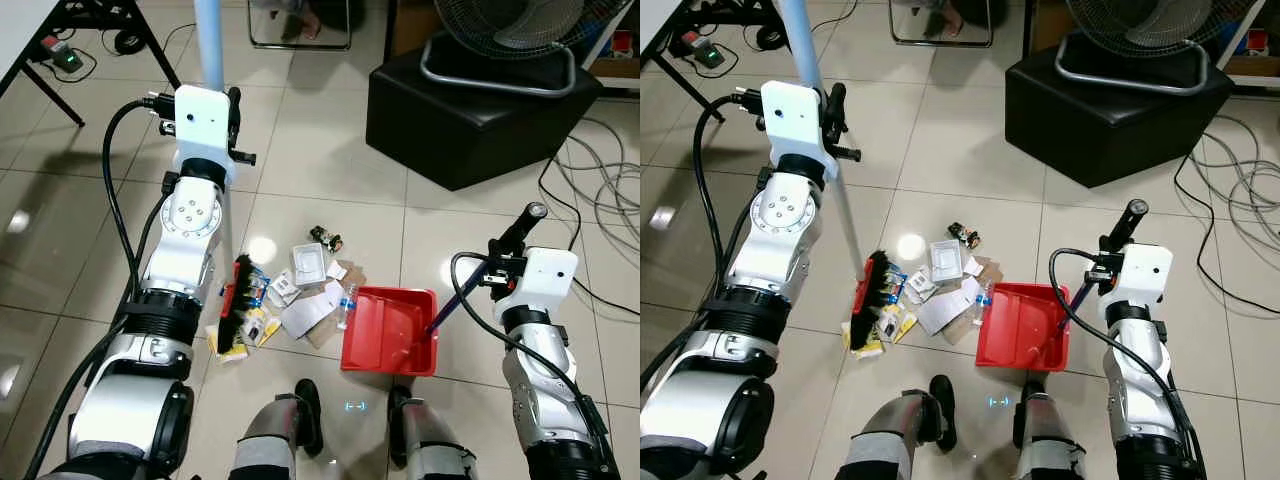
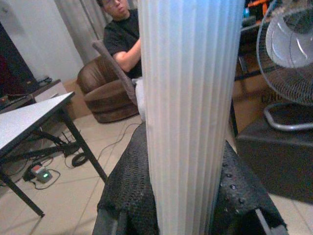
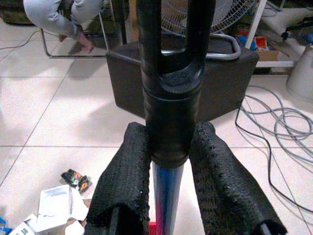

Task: Sweep floor

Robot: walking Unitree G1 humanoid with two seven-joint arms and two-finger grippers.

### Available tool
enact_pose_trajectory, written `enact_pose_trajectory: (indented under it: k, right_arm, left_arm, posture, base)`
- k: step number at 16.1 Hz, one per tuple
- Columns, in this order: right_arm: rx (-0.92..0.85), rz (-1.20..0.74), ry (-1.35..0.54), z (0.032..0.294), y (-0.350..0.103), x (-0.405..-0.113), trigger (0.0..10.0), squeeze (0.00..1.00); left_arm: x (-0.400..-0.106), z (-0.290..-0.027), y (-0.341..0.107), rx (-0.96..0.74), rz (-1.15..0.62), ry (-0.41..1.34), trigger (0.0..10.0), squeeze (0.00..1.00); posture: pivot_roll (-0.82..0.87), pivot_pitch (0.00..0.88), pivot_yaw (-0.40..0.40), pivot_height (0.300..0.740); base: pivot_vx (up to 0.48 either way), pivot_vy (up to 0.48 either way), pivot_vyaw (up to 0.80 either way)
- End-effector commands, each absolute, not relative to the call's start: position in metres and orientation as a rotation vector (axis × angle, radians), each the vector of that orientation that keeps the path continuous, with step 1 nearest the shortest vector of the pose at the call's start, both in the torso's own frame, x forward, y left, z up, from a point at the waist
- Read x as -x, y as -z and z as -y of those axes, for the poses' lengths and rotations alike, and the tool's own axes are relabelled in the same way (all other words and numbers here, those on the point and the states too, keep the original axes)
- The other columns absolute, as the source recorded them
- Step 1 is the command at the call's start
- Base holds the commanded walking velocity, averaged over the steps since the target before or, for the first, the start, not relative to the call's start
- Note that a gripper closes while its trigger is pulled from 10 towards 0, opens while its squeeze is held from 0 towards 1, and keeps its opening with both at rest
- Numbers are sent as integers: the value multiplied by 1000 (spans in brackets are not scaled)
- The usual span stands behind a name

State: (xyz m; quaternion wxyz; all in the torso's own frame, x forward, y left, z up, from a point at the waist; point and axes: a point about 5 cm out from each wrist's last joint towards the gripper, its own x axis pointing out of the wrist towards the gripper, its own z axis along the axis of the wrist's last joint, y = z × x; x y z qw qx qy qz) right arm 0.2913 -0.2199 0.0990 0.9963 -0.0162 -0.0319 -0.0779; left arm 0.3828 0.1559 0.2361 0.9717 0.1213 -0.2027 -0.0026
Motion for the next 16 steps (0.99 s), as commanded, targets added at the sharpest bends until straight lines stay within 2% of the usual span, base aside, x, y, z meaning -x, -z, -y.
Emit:
enact_pose_trajectory:
  k: [1,6,8,9,10,12,14,15,16]
  right_arm:
    - [22,54,155,218,-96,-286,10000,0]
    - [33,45,156,221,-92,-279,10000,0]
    - [37,42,162,222,-92,-273,10000,0]
    - [38,42,163,221,-92,-270,10000,0]
    - [39,38,171,222,-92,-265,10000,0]
    - [41,36,174,224,-92,-261,10000,0]
    - [47,36,178,224,-95,-253,10000,0]
    - [49,35,178,224,-97,-250,10000,0]
    - [50,36,178,224,-98,-249,10000,0]
  left_arm:
    - [-383,-161,-243,-317,443,13,10000,0]
    - [-390,-164,-258,-493,494,42,10000,0]
    - [-396,-166,-248,-612,462,35,10000,0]
    - [-397,-165,-233,-660,420,41,10000,0]
    - [-395,-159,-201,-744,334,59,10000,0]
    - [-391,-150,-172,-761,255,89,10000,0]
    - [-371,-121,-113,-715,89,200,10000,0]
    - [-358,-100,-92,-668,40,269,10000,0]
    - [-352,-90,-84,-646,26,303,10000,0]
  posture:
    - [-23,332,150,740]
    - [-21,353,161,740]
    - [-42,375,170,740]
    - [-57,384,170,740]
    - [-77,399,169,740]
    - [-100,418,164,740]
    - [-129,443,159,740]
    - [-143,453,156,740]
    - [-146,456,156,740]
  base:
    - [0,0,0]
    - [0,0,0]
    - [0,0,0]
    - [0,0,0]
    - [0,0,0]
    - [0,0,0]
    - [0,0,0]
    - [0,0,0]
    - [0,0,0]
